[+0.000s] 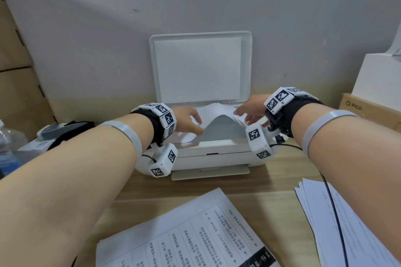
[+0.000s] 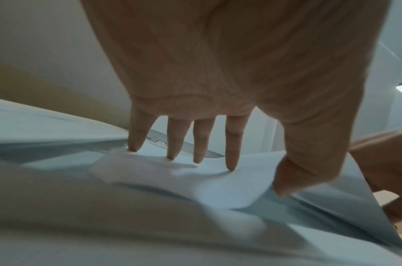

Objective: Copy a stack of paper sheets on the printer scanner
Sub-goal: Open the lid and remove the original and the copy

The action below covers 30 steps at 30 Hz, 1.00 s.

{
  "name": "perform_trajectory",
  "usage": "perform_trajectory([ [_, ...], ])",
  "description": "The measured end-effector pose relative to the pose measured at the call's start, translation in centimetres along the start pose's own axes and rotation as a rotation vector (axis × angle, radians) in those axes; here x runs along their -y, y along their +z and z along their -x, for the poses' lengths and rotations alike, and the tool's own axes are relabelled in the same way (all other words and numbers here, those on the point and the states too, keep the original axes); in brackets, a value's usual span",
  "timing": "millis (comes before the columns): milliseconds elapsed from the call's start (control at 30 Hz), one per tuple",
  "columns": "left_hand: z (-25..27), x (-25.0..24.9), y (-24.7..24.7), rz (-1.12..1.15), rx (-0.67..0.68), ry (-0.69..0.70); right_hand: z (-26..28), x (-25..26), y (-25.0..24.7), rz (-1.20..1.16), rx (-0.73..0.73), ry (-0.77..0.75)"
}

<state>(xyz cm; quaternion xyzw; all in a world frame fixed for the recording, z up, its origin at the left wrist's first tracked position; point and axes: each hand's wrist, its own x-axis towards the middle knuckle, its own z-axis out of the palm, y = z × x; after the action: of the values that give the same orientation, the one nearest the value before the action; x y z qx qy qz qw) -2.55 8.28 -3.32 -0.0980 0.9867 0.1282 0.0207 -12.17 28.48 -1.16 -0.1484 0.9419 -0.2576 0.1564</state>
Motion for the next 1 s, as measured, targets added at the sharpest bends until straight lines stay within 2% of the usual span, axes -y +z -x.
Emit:
perform_trajectory([
  [167, 0.1, -0.4, 0.3, 0.019, -0.185, 0.105, 0.1, -0.4, -0.2, -0.134, -0.046, 0.025],
  [333, -0.2, -0.5, -0.3, 0.149, -0.284, 0.116, 0.4, -1.9, -1.3, -0.320, -0.127, -0.009],
  [500, 0.3, -0.4, -0.6, 0.269, -0.225, 0.191, 1.2, -2.6, -1.8, -0.370, -0.103, 0.049],
  [733, 1.4, -1.3, 0.7, 0.138, -0.163, 0.235, 4.6, -3.4, -3.7, -0.377, -0.289, 0.112],
  [867, 0.9, -2.9, 2.1, 0.019, -0.189, 0.211, 7.0, -6.5, -5.4, -0.312, -0.346, 0.166],
  [1000, -0.1, -6.3, 3.2, 0.028, -0.243, 0.194, 9.5, -12.5, -7.2, -0.205, -0.340, 0.261],
])
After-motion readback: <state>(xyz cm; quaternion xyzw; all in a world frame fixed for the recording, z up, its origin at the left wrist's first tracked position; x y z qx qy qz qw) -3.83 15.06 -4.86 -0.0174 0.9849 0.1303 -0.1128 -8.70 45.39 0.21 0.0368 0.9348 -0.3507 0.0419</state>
